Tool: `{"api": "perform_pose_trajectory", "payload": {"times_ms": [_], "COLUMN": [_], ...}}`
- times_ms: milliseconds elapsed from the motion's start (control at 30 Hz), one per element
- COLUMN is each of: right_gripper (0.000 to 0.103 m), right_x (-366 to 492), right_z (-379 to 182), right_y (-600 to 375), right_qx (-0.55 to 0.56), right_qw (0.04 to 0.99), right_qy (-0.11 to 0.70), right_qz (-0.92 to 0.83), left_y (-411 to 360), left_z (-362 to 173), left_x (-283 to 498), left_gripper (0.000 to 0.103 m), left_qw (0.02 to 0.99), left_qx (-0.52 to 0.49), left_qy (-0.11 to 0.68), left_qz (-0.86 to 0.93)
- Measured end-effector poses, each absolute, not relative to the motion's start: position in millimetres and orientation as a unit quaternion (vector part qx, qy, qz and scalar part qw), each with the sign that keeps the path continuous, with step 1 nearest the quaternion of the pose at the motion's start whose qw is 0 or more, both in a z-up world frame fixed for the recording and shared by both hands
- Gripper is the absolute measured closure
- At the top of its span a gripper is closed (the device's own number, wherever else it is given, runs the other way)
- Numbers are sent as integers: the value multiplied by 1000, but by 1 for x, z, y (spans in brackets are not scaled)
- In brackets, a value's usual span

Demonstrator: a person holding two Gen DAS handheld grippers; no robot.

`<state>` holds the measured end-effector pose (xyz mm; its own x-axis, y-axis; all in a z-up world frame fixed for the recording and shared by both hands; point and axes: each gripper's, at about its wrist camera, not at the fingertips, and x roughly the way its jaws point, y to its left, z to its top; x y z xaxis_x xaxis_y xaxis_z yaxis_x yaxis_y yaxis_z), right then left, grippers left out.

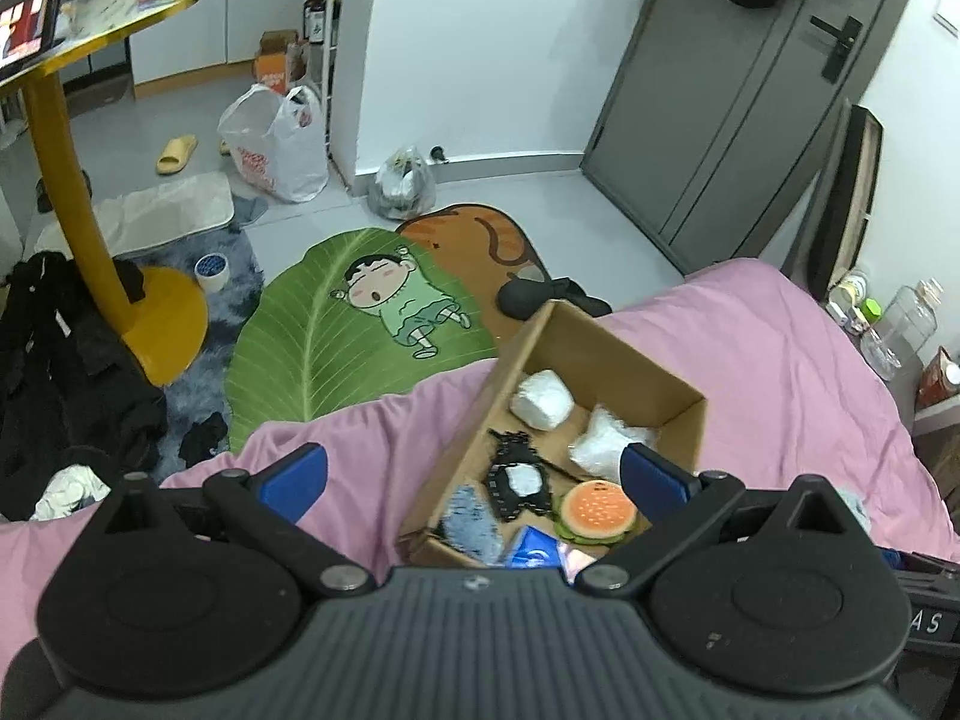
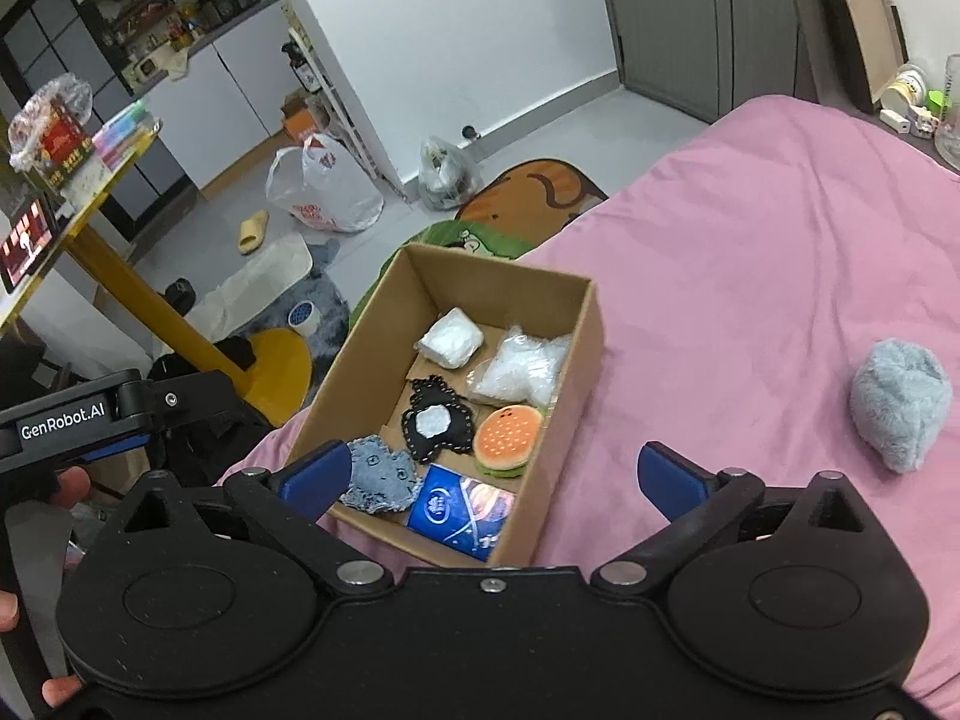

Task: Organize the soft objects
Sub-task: 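Withdraw both open tools from the box toward the grey fluffy plush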

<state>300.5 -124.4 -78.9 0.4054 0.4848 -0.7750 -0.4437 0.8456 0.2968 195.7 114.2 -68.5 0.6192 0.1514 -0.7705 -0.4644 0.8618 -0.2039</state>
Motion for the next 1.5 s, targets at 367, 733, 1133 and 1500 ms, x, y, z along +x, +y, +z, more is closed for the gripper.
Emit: {"api": "perform_pose_trajectory", "payload": {"times_ms": [367, 733, 1133, 1500], "right_gripper": [0, 0, 0, 0], "right_x": [323, 324, 336, 353], "right_z": [-83, -101, -115, -136], "right_y": [-193, -245, -296, -342], "right_qx": [88, 114, 149, 194], "right_qw": [859, 863, 869, 867], "right_qy": [433, 427, 420, 424], "right_qz": [258, 244, 215, 177], "left_y": [47, -8, -61, -99], "left_z": [-63, -63, -65, -84], "left_x": [214, 236, 264, 295], "left_gripper": [0, 0, 0, 0], "left_qw": [886, 884, 894, 892], "left_qx": [-169, -113, -90, -86], "left_qy": [412, 434, 422, 433], "left_qz": [131, 134, 117, 100]}}
